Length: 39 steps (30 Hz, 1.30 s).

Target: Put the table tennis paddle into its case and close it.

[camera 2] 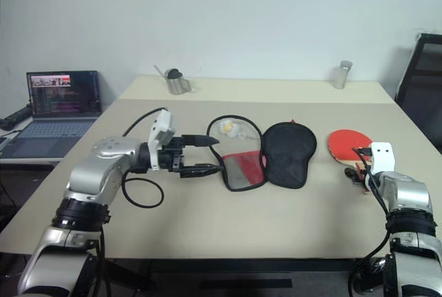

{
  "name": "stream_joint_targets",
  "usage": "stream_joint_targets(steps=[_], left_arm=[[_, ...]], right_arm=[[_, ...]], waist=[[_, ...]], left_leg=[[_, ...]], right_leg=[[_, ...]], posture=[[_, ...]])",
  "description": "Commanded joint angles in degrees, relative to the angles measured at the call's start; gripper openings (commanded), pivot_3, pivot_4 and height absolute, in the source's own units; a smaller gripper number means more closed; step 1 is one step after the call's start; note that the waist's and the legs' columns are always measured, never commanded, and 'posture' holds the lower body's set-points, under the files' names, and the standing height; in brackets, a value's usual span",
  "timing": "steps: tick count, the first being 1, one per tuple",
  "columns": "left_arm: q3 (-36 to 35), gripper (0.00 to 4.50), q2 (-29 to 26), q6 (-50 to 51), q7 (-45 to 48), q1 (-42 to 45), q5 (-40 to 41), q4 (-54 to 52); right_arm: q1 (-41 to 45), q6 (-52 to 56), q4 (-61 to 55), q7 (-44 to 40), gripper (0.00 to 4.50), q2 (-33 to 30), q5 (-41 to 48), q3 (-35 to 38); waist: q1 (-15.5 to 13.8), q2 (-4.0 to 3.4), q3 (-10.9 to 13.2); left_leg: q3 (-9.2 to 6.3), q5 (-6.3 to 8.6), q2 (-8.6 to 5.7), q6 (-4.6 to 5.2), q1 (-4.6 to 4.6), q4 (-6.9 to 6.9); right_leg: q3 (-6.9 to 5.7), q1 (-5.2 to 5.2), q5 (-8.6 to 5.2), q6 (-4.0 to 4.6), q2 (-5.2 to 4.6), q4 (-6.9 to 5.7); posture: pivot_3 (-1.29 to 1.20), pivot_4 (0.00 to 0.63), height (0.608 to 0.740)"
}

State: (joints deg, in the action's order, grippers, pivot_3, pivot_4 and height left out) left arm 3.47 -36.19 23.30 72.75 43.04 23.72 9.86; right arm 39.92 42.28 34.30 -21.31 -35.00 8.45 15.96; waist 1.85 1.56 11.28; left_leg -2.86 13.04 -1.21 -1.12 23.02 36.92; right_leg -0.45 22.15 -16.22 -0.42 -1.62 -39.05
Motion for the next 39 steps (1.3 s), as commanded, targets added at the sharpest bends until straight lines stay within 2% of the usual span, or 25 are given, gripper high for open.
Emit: stream_joint_targets(steps=[1,5,7,17,21,25,28,33,39], left_arm=[[-2.45,4.5,-1.48,-0.85,-1.03,-0.21,-0.07,-0.44],[-4.04,4.5,-3.65,-0.86,-1.82,-2.47,-0.09,-0.57],[-4.73,4.5,-4.77,-0.64,-2.07,-4.11,0.08,-1.39],[-5.84,4.5,-5.8,0.07,-3.94,-6.76,0.81,-4.41],[-5.75,4.5,-5.7,0.18,-4.24,-6.94,0.84,-4.83],[-5.24,4.5,-5.16,0.07,-4.54,-6.52,0.76,-4.75],[-4.83,4.5,-4.9,-0.43,-4.57,-5.98,0.52,-4.32],[-4.61,4.5,-4.62,-0.75,-4.32,-5.5,0.53,-4.2],[-5.09,4.5,-4.49,-0.37,-4.24,-5.76,1.24,-4.96]], right_arm=[[1.36,-1.63,2.67,2.51,3.06,0.92,0.94,1.75],[2.03,-1.75,1.59,4.01,1.65,1.35,1.75,2.69],[1.97,-0.71,-1.13,4.19,1.15,1.49,2.37,2.76],[2.29,9.48,-19.93,6.82,1.13,2.91,6.33,3.75],[2.96,16.64,-31.65,11.73,1.13,7.7,8.32,4.4],[2.36,23.1,-40.42,16.76,1.13,16.24,9.64,3.43],[2.81,24.31,-43.01,20.12,1.13,22.45,9.33,2.34],[2.47,24.43,-44.45,23.14,1.13,29.02,8.67,0.22],[1.82,19.87,-39.55,24.57,1.13,31.21,6.74,-1.83]], waist=[[0.03,0.0,0.0],[0.23,0.01,-0.01],[0.3,0.01,-0.01],[-0.05,-0.13,0.08],[0.09,-0.13,0.08],[0.08,-0.14,0.08],[-0.03,-0.15,0.09],[-0.22,-0.15,0.09],[-0.15,-0.15,0.09]], left_leg=[[0.0,0.0,0.0,0.0,0.0,0.0],[0.01,0.0,0.04,0.0,-0.03,-0.03],[0.03,0.0,0.05,0.0,-0.03,-0.02],[0.0,0.01,0.03,0.01,0.15,-0.07],[-0.01,0.01,0.06,0.02,0.15,-0.09],[-0.04,0.01,0.08,0.01,0.15,-0.08],[-0.04,0.01,0.06,0.01,0.15,-0.08],[-0.07,0.01,0.02,0.01,0.24,-0.08],[-0.07,0.01,0.02,0.01,0.23,-0.08]], right_leg=[[0.01,0.0,0.0,0.0,0.0,0.0],[0.03,0.0,0.0,0.0,0.03,0.0],[0.05,0.0,0.0,0.0,0.04,0.0],[0.03,0.17,0.0,0.0,0.03,0.04],[0.03,0.2,0.0,0.0,0.03,0.03],[0.0,0.2,0.0,0.0,0.04,0.0],[0.02,0.21,0.0,0.0,0.04,0.0],[-0.01,0.26,0.0,0.01,0.02,0.03],[-0.01,0.28,0.0,0.01,0.02,0.01]], posture=[[0.0,0.15,0.74],[0.0,0.15,0.74],[0.0,0.15,0.74],[0.0,0.15,0.74],[0.0,0.15,0.74],[0.0,0.15,0.74],[0.0,0.15,0.74],[0.0,0.15,0.74],[0.0,0.15,0.74]])
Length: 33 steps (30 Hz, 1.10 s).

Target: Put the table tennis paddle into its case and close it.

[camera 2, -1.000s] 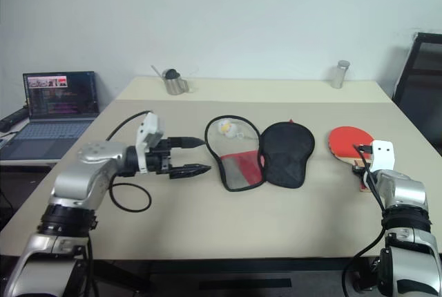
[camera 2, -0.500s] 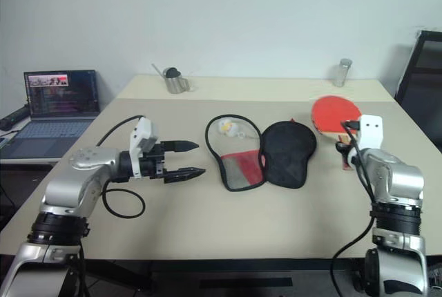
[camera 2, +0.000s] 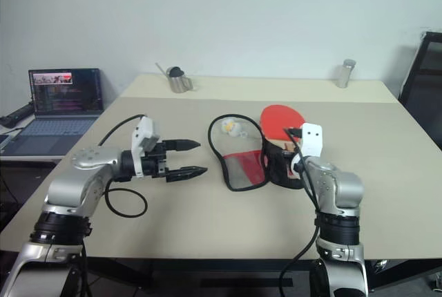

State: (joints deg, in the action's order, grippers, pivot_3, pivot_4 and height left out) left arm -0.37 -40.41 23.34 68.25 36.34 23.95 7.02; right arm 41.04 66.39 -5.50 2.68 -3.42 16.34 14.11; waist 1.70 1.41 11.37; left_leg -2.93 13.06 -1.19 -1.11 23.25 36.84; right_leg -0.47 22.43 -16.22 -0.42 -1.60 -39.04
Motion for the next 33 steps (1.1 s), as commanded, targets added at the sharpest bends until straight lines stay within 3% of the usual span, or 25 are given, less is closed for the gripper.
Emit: stream_joint_targets(steps=[1,12,27,33], left_arm=[[-1.32,4.5,-0.29,-0.33,0.25,0.9,1.1,-2.21],[-1.53,4.5,-0.55,-0.26,-0.25,0.43,1.15,-2.78],[-1.48,4.5,-0.29,-0.57,-0.86,0.14,0.88,-2.72],[-1.57,4.5,-0.32,-0.62,-1.18,-0.05,0.98,-2.7]], right_arm=[[0.83,-5.75,2.0,0.8,1.13,-0.44,-1.6,-0.08],[1.75,-16.82,14.97,1.4,1.13,-0.53,-5.44,-2.17],[1.03,-16.02,15.29,2.77,1.13,0.58,-6.3,-3.53],[1.23,-15.82,14.39,3.4,3.18,1.18,-6.33,-3.69]], waist=[[0.0,0.0,0.0],[0.23,0.0,0.0],[0.21,0.0,0.0],[0.21,0.0,0.0]], left_leg=[[0.0,0.0,0.0,0.0,0.0,0.0],[0.04,0.0,0.0,0.0,0.0,-0.01],[0.03,0.0,0.0,0.0,0.0,-0.01],[0.03,0.0,0.01,0.0,-0.01,-0.01]], right_leg=[[0.0,0.0,0.0,0.0,0.0,0.01],[0.03,0.04,0.0,0.0,0.0,-0.02],[0.03,0.04,0.0,0.0,0.01,-0.02],[0.03,0.04,0.0,0.0,0.01,-0.03]], posture=[[0.0,0.15,0.74],[0.0,0.15,0.74],[0.0,0.15,0.74],[0.0,0.15,0.74]])
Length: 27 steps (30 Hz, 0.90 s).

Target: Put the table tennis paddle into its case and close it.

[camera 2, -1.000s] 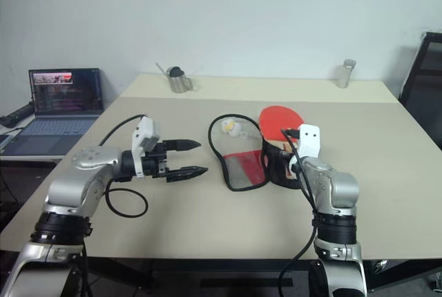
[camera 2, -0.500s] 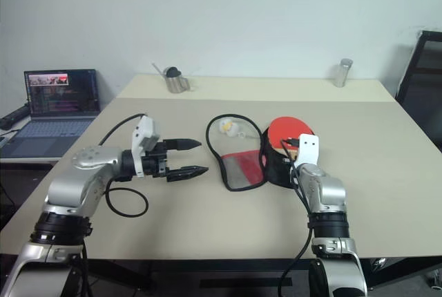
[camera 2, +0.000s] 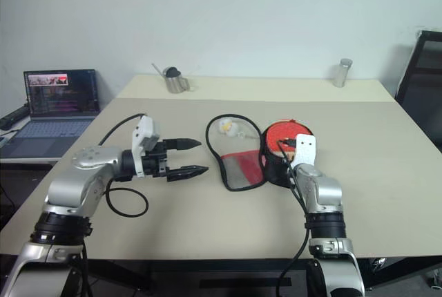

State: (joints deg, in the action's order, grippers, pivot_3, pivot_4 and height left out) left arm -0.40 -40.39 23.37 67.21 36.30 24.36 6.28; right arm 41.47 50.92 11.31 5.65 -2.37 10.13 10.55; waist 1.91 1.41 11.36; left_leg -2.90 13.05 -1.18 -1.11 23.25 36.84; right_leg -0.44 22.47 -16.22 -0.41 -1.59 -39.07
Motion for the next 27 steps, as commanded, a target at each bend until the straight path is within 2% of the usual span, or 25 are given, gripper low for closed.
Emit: stream_joint_targets(steps=[1,3,4,8,12,16,22,25,27], left_arm=[[-1.57,4.5,-0.37,-0.54,-0.21,-0.09,0.67,-2.02],[-1.77,4.5,-0.44,-0.31,-0.42,-0.4,0.88,-2.17],[-1.91,4.5,-0.49,-0.29,-0.58,-0.61,0.9,-2.2],[-2.78,4.5,-0.48,-0.21,-1.72,-1.29,0.93,-1.91],[-3.45,4.5,-0.61,-1.01,-3.62,-2.43,-0.29,-0.23],[-3.77,4.5,0.19,-4.1,-6.23,-1.68,-2.41,2.76],[-2.29,4.5,0.79,-10.37,-9.48,1.35,-7.97,11.76],[-1.41,4.5,1.65,-12.0,-9.88,3.23,-10.0,16.86],[-0.93,4.5,2.42,-13.48,-10.37,4.59,-11.43,20.45]], right_arm=[[0.81,-0.75,-2.42,0.69,3.49,0.18,-0.23,-0.05],[0.84,-1.19,-2.56,1.03,4.24,0.18,-0.32,0.01],[0.75,-1.29,-3.03,1.0,4.48,0.05,-0.38,-0.25],[0.14,0.54,-7.58,-0.09,4.48,-0.83,-0.15,-1.7],[-1.78,9.87,-19.92,-5.91,4.48,-3.44,4.49,-3.33],[-3.82,14.88,-29.7,-12.56,4.48,-9.19,8.87,-3.34],[-3.16,11.14,-36.23,-27.62,4.48,-21.65,15.36,-3.52],[-4.23,9.06,-38.95,-37.96,4.48,-28.04,21.23,-2.19],[-4.39,9.98,-39.9,-41.14,4.48,-31.18,23.92,-1.33]], waist=[[-0.01,0.0,0.0],[-0.01,0.0,0.0],[-0.02,0.0,0.0],[-0.04,0.0,0.0],[-0.07,0.0,0.0],[-0.15,0.0,0.0],[-0.2,0.01,0.0],[-0.17,0.01,0.0],[-0.21,0.02,-0.01]], left_leg=[[0.0,0.0,0.0,0.0,0.0,0.0],[0.0,0.0,0.0,0.0,0.0,0.0],[0.0,0.0,0.0,0.0,0.0,0.0],[-0.01,0.0,0.0,0.0,0.01,0.0],[-0.02,0.0,0.0,0.0,0.02,0.0],[-0.04,0.01,0.0,0.01,0.02,0.01],[-0.09,0.01,-0.02,0.02,0.0,0.02],[-0.1,0.01,-0.02,0.02,0.01,0.03],[-0.09,0.02,-0.03,0.03,0.03,0.02]], right_leg=[[0.0,0.0,0.0,0.0,0.0,0.0],[0.0,0.0,0.0,0.0,0.0,0.0],[0.0,0.0,0.0,0.0,0.0,0.0],[-0.01,0.0,0.0,0.0,0.0,0.0],[-0.01,0.01,0.0,0.0,0.0,0.01],[-0.03,0.0,0.0,0.0,0.0,0.02],[-0.11,-0.06,-0.01,-0.01,0.0,0.05],[-0.14,-0.06,-0.01,-0.02,0.0,0.06],[-0.14,-0.06,-0.01,-0.02,0.0,0.07]], posture=[[0.0,0.15,0.74],[0.0,0.15,0.74],[0.0,0.15,0.74],[0.0,0.15,0.74],[0.0,0.15,0.74],[0.0,0.15,0.74],[0.0,0.15,0.74],[0.0,0.15,0.74],[0.0,0.15,0.74]])
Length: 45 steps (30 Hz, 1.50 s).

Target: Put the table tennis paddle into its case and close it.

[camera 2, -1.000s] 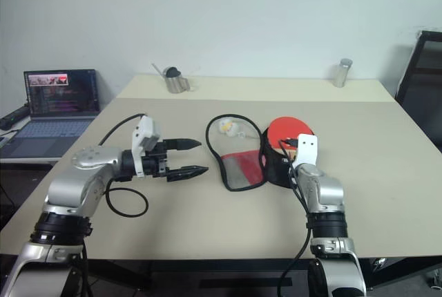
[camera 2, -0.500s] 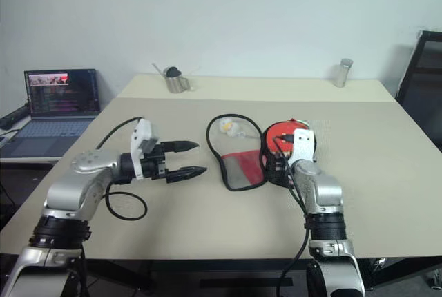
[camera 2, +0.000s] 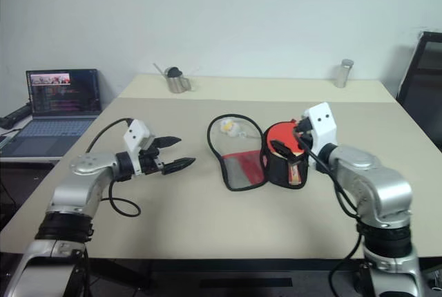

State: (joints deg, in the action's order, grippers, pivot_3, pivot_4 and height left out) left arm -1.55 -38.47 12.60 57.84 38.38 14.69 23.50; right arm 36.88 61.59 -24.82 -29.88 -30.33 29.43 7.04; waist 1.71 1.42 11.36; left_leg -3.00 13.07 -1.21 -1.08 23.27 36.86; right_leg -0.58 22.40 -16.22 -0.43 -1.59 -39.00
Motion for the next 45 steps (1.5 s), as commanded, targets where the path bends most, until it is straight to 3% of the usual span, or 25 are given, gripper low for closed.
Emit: stream_joint_targets(steps=[1,10,21,32,45], left_arm=[[0.57,4.5,1.06,-3.7,-1.77,3.56,-2.86,5.86],[3.97,4.5,7.32,-9.77,-3.09,14.57,-9.68,30.1],[1.66,4.5,14.09,-13.8,-6.68,23.58,-11.39,45.56],[2.25,4.5,19.12,-15.54,-6.36,31.6,-13.99,49.89],[1.48,4.5,32.69,-16.5,-9.09,37.5,-15.11,51.93]], right_arm=[[0.13,-0.73,-3.78,-6.69,4.48,-4.89,5.19,2.37],[0.75,-0.8,-4.32,-12.28,4.48,-9.88,11.88,2.23],[-1.5,-0.96,-4.37,-11.11,4.48,-13.3,14.44,4.68],[-3.69,0.29,-5.68,-7.45,4.48,-15.59,17.83,9.85],[-7.65,2.99,-9.77,-1.46,4.48,-18.35,23.26,15.42]], waist=[[-0.03,0.02,-0.01],[-0.09,0.05,-0.01],[-0.16,0.1,0.01],[-0.41,0.14,0.03],[-0.69,0.17,0.04]], left_leg=[[-0.01,0.0,0.01,0.01,0.01,0.01],[-0.05,0.01,-0.01,0.02,0.06,0.08],[-0.08,0.02,-0.05,0.03,0.17,0.12],[-0.08,0.02,-0.09,0.03,0.24,0.14],[-0.05,0.02,-0.1,0.03,0.26,0.14]], right_leg=[[-0.01,-0.01,0.0,0.0,0.0,0.01],[-0.06,-0.03,0.0,-0.01,-0.01,0.01],[-0.1,0.03,0.0,-0.02,-0.04,0.02],[-0.12,0.06,0.01,-0.03,-0.05,0.03],[-0.11,0.07,0.0,-0.04,-0.06,0.02]], posture=[[0.0,0.15,0.74],[0.0,0.15,0.74],[0.0,0.15,0.74],[0.0,0.15,0.74],[0.0,0.15,0.74]])
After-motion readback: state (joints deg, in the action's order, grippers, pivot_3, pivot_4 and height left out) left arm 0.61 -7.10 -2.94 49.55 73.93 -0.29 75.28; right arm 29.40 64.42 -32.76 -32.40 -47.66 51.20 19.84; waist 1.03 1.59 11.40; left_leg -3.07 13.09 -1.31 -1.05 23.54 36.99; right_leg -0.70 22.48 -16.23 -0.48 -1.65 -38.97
